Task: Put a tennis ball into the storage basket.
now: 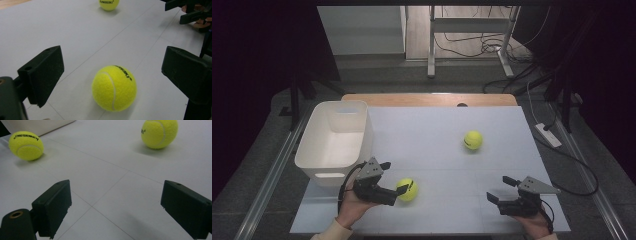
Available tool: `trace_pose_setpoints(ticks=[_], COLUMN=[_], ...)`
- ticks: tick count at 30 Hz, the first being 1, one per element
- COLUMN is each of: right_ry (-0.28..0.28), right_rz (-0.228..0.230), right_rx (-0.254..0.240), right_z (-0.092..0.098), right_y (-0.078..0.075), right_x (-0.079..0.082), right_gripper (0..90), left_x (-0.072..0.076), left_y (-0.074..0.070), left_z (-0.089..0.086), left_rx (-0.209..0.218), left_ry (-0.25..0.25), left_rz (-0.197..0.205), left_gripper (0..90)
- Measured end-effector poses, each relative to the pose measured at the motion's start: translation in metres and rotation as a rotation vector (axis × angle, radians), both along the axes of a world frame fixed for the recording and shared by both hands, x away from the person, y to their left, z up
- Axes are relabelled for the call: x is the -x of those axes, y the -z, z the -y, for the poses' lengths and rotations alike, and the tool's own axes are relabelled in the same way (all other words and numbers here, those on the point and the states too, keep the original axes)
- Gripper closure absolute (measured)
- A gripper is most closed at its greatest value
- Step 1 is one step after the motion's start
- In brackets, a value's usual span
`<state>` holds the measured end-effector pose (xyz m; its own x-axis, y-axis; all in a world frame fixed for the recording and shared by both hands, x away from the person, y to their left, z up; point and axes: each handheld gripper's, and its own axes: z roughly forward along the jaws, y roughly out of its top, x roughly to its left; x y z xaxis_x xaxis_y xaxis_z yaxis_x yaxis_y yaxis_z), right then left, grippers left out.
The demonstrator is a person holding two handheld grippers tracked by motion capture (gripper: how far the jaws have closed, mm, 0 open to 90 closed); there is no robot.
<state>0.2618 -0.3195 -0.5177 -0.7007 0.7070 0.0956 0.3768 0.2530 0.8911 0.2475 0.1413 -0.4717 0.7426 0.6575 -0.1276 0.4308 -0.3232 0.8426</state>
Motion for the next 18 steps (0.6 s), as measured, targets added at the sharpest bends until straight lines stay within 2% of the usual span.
trace_pose_setpoints(ticks=[11, 14, 16, 18], right_ry=[0.001, -0.001, -0.001, -0.001], right_rz=[-0.003, -0.004, -0.005, -0.006], right_rx=[0.005, 0.006, 0.007, 0.009], right_z=[0.001, 0.0, 0.0, 0.0], right_y=[0.001, 0.001, 0.001, 0.002], right_x=[-0.001, -0.001, -0.001, -0.001], right_gripper=[9.4, 9.4, 9.4, 9.4], left_x=[-0.009, -0.012, -0.015, -0.017], left_y=[0.001, 0.006, 0.011, 0.014], left_z=[0.011, 0.017, 0.022, 0.024], left_rx=[-0.023, -0.041, -0.069, -0.085], left_ry=[0.031, 0.046, 0.06, 0.054], left_rz=[-0.031, -0.064, -0.092, -0.107], left_gripper=[4.5, 3.9, 3.1, 2.2])
